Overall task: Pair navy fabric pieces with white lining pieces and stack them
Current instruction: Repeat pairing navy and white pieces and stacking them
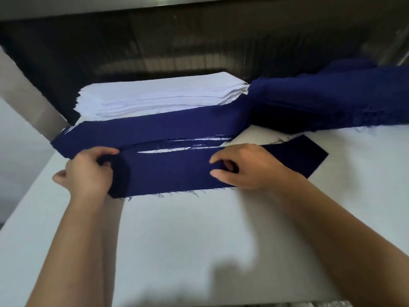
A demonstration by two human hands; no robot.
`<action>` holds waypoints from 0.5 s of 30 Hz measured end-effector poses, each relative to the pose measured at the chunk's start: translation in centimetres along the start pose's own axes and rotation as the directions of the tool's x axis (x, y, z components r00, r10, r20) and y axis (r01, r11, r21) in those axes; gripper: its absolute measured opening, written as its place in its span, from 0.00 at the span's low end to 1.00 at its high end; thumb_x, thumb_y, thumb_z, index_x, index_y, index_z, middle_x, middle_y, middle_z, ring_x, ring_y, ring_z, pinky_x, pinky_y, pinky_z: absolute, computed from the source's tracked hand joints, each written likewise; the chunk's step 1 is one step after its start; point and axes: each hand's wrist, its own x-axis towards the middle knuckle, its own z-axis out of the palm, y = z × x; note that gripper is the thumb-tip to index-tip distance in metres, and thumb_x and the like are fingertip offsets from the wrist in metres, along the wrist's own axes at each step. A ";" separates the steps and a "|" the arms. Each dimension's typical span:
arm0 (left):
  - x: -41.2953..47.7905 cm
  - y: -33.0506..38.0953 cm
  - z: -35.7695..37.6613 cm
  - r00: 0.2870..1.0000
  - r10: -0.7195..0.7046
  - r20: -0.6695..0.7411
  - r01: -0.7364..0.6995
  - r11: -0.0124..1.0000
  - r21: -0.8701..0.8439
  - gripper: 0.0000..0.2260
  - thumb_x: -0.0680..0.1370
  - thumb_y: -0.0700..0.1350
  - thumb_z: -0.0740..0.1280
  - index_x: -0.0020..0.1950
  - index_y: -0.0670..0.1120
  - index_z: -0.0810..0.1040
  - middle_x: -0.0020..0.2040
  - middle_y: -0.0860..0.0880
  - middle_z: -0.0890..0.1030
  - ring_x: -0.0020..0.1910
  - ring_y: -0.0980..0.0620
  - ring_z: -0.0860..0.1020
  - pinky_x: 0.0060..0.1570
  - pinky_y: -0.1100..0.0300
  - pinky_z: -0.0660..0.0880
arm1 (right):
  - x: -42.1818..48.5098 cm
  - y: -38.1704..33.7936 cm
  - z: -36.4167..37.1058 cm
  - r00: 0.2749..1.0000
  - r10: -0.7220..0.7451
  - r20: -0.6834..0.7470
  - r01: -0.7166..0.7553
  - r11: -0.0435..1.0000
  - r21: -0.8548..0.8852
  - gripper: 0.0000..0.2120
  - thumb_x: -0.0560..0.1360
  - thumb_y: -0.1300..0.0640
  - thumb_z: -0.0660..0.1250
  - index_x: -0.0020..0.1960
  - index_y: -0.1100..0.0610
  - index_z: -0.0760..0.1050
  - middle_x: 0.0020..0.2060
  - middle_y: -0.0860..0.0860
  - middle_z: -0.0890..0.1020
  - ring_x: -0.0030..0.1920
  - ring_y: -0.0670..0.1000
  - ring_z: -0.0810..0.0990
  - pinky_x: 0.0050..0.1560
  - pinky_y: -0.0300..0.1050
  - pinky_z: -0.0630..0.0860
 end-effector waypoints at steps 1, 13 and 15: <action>0.0 0.1 0.0 1.000 -0.015 -0.023 0.016 1.000 0.026 0.18 0.74 0.33 0.60 0.52 0.54 0.82 0.59 0.48 0.79 0.61 0.42 0.69 0.52 0.52 0.56 | 0.1 0.4 -0.1 0.999 0.023 -0.026 -0.024 0.999 -0.030 0.13 0.74 0.45 0.63 0.56 0.48 0.77 0.30 0.39 0.69 0.37 0.44 0.68 0.40 0.40 0.64; -0.4 0.6 1.3 0.972 0.099 0.215 -0.061 0.983 -0.175 0.09 0.75 0.45 0.71 0.54 0.48 0.77 0.36 0.52 0.74 0.36 0.55 0.73 0.36 0.59 0.66 | 0.3 1.8 0.1 0.986 0.165 -0.020 -0.165 0.985 -0.049 0.14 0.74 0.47 0.65 0.60 0.43 0.75 0.31 0.39 0.71 0.38 0.45 0.70 0.41 0.41 0.64; -0.4 0.8 1.6 0.987 0.056 0.152 -0.025 0.979 -0.202 0.11 0.75 0.47 0.71 0.56 0.48 0.76 0.36 0.54 0.74 0.36 0.57 0.73 0.35 0.60 0.66 | 0.6 1.9 0.0 0.980 0.190 -0.054 -0.191 0.981 -0.019 0.13 0.74 0.49 0.65 0.59 0.45 0.76 0.31 0.40 0.73 0.38 0.46 0.71 0.41 0.42 0.67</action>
